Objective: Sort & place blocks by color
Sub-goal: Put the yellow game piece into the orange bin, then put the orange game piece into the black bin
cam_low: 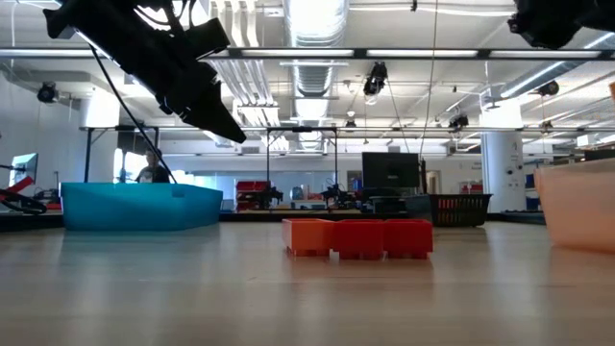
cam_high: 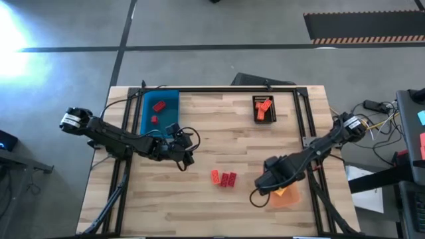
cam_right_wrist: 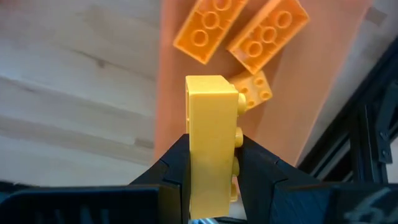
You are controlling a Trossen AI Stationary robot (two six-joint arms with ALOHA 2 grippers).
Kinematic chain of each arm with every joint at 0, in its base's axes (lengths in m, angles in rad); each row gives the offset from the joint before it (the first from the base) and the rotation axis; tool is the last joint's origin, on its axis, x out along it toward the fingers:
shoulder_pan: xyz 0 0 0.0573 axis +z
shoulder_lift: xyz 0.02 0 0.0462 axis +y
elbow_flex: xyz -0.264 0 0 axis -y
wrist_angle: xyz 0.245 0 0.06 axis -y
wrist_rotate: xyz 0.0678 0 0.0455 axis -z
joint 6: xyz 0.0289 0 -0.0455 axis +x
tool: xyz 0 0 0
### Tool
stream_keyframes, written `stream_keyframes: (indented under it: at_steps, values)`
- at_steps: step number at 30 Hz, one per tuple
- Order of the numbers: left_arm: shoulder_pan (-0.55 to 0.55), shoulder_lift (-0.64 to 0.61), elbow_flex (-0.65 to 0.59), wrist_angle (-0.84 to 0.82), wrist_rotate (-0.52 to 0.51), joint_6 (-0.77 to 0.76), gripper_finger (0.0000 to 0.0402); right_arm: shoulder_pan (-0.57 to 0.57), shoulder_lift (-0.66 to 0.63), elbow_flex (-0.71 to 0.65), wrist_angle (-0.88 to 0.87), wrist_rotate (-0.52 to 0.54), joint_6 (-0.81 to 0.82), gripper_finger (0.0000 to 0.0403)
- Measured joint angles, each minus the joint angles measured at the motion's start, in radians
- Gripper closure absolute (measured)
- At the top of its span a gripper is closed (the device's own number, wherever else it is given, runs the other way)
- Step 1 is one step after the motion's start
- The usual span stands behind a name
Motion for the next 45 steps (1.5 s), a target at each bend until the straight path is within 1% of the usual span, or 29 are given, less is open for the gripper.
stream_keyframes:
  at_steps: [3,13,18,24,28,32,40,45]
  values:
    - [0.0,0.0,0.0,0.0,0.0,0.0,0.0178,0.014,0.0,-0.026,0.001,0.001,0.026,0.0323]
    - [0.0,0.0,0.0,0.0,0.0,0.0,0.0178,0.014,0.0,-0.11,0.022,0.002,0.033,0.0323]
    - [0.0,0.0,0.0,-0.001,0.0,0.0,0.0178,0.014,0.0,-0.139,0.062,0.002,0.034,0.0322]
    - [0.0,0.0,0.0,-0.001,0.0,0.0,0.0178,0.013,0.0,-0.156,0.084,0.002,0.033,0.0272]
    - [0.0,0.0,0.0,0.0,0.0,0.0,0.0178,0.013,0.0,-0.156,0.087,0.002,0.019,0.0261]
    - [0.0,0.0,0.0,-0.001,0.0,0.0,0.0178,0.013,0.0,-0.153,0.087,0.002,0.007,0.0263]
    - [0.0,0.0,0.0,0.0,0.0,0.0,0.0178,0.011,0.0,-0.103,0.079,0.007,-0.044,0.0281]
    - [0.0,0.0,0.0,0.0,0.0,-0.001,0.0178,0.011,-0.002,-0.056,0.041,0.095,-0.086,0.0292]
